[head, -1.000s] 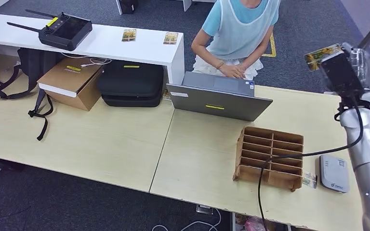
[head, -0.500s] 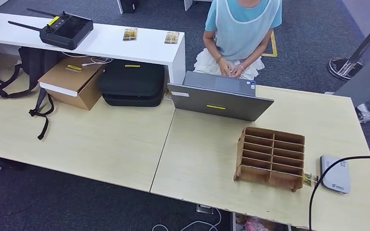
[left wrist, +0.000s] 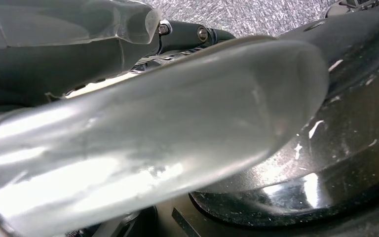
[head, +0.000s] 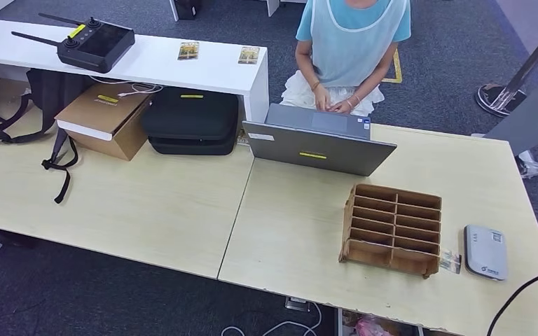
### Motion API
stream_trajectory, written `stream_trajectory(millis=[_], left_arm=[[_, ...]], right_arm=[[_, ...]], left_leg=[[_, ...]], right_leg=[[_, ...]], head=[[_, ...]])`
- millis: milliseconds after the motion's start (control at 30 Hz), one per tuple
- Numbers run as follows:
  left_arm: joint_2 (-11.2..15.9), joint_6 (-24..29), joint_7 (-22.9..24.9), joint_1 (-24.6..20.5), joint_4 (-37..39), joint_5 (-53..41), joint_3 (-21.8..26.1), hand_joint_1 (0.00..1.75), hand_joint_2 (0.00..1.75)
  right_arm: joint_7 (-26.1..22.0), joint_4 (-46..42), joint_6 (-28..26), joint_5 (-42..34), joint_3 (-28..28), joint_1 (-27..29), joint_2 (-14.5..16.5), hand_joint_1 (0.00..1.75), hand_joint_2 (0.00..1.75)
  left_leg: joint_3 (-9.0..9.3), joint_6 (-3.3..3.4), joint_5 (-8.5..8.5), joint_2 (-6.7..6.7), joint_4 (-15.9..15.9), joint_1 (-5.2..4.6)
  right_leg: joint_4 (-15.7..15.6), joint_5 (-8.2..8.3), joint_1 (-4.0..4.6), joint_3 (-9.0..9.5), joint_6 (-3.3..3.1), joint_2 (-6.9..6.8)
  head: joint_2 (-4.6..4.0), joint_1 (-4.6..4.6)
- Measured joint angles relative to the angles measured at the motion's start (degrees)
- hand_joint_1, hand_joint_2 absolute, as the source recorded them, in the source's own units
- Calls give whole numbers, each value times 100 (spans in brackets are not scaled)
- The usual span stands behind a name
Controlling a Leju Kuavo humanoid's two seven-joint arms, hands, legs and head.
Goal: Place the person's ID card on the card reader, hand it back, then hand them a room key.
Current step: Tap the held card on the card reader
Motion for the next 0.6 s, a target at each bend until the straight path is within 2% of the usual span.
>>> stream_trajectory(millis=[600], left_arm=[[2,-26,-10,-15,0,-120,0,0,0]], right_arm=[[-22,190,199,-116,-102,809,258,175,175]], left_leg=[[-2,1,2,-3,0,0]], right_leg=[[2,1,0,0,2,-2]], head=[[2,1]])
